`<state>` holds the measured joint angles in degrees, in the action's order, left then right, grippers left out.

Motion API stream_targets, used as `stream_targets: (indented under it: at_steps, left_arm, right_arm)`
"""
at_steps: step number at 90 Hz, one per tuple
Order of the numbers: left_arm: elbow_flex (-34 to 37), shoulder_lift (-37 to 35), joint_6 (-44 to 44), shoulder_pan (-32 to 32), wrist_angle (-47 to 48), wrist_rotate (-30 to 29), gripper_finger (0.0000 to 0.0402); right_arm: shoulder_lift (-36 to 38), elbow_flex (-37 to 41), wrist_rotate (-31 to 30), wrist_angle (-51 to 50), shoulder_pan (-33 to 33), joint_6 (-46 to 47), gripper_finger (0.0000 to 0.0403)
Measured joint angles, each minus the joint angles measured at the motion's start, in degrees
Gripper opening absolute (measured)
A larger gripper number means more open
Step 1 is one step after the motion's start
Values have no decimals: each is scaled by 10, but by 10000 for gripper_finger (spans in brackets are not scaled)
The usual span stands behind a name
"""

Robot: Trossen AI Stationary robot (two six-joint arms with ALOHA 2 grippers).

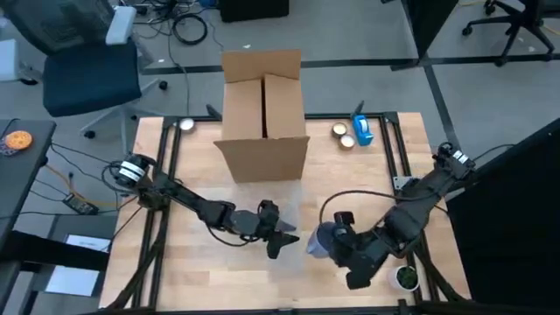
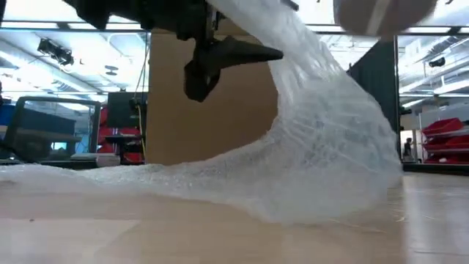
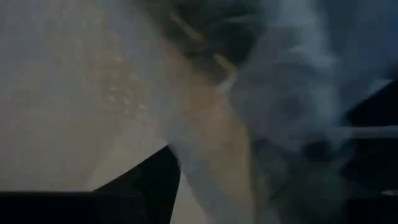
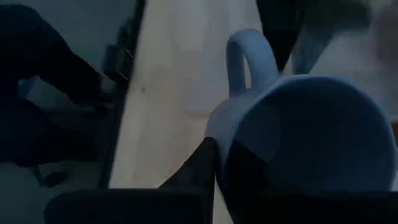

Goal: Wrap mug
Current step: Wrap the blue mug with bubble wrap

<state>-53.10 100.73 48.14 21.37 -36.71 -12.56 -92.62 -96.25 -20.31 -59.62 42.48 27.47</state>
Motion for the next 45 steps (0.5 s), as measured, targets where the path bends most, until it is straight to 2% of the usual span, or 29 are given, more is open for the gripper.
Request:
stream_targets:
  at_steps: [19,30,38,45]
  left_arm:
    - [0,1,1,-4,-113,96,198]
    - [0,0,-24,-4,-189,130,198]
    - [0,0,-40,-4,-187,148,198]
    - [0,0,-40,-5,-152,136,198]
  right_arm:
    - [0,-69,-34,0,34,-37,0]
    - [0,-97,-48,4,49,-57,0]
    - [0,-105,-60,7,56,-65,0]
    - [0,-105,-65,7,59,-64,0]
